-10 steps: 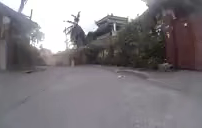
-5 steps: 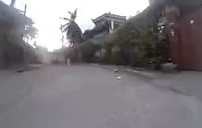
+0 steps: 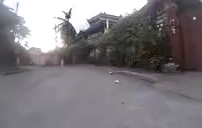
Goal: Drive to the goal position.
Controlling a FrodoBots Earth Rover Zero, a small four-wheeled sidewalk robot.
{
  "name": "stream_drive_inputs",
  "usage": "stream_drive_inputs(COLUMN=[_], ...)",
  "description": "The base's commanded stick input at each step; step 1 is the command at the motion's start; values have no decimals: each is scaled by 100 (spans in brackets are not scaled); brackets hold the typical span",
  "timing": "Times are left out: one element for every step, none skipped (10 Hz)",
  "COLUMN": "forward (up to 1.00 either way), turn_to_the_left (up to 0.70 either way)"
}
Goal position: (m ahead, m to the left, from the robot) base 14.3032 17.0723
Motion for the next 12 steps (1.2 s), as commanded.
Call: stream_drive_inputs(forward=[100, 100, 100, 100, 100, 100, 100, 100, 100, 100, 100, 100], turn_to_the_left=[0, 0, 5, 18, 30, 24, 19, 13, 8, 2, 0, 0])
